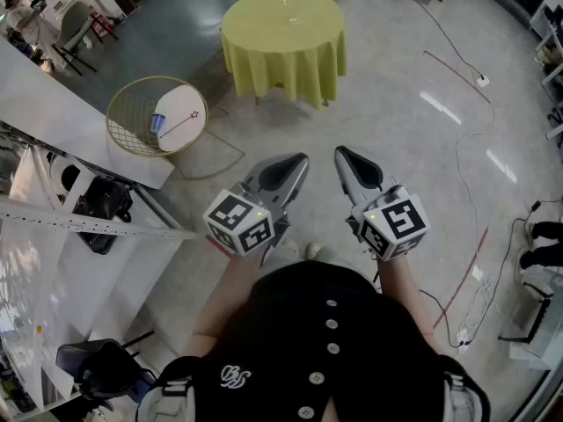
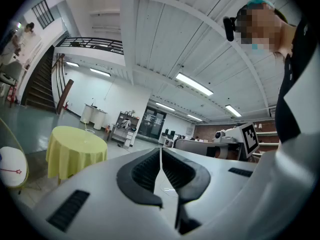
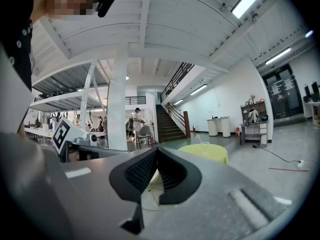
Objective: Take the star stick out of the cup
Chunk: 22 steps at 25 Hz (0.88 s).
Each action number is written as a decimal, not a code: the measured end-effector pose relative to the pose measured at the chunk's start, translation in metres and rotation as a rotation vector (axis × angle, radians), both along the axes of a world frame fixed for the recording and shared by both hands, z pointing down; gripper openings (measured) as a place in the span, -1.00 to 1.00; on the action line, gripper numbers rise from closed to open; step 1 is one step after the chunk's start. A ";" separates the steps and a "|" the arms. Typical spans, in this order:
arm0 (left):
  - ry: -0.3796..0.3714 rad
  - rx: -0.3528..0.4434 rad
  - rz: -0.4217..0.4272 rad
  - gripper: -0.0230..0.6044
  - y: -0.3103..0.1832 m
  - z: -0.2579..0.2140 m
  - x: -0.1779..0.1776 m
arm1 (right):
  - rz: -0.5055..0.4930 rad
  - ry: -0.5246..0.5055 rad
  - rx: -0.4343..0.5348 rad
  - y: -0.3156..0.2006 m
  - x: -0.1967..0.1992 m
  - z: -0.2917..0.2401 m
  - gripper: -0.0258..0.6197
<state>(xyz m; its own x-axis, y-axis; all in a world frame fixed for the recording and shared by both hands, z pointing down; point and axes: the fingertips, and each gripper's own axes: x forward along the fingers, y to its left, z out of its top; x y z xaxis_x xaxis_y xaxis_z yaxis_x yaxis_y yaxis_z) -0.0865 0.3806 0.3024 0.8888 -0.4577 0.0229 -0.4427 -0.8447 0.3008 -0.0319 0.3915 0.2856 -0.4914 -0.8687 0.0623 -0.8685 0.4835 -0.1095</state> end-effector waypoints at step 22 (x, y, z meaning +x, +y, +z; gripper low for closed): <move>0.030 0.004 -0.012 -0.85 -0.030 -0.006 0.016 | -0.061 0.030 0.048 -0.029 0.015 -0.010 -0.91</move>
<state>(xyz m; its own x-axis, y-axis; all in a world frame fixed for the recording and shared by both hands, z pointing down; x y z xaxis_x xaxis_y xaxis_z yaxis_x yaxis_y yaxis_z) -0.0702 0.3506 0.2960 0.8838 -0.4679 -0.0059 -0.4431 -0.8408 0.3110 -0.0170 0.3624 0.2752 -0.5418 -0.8397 0.0370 -0.8399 0.5393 -0.0599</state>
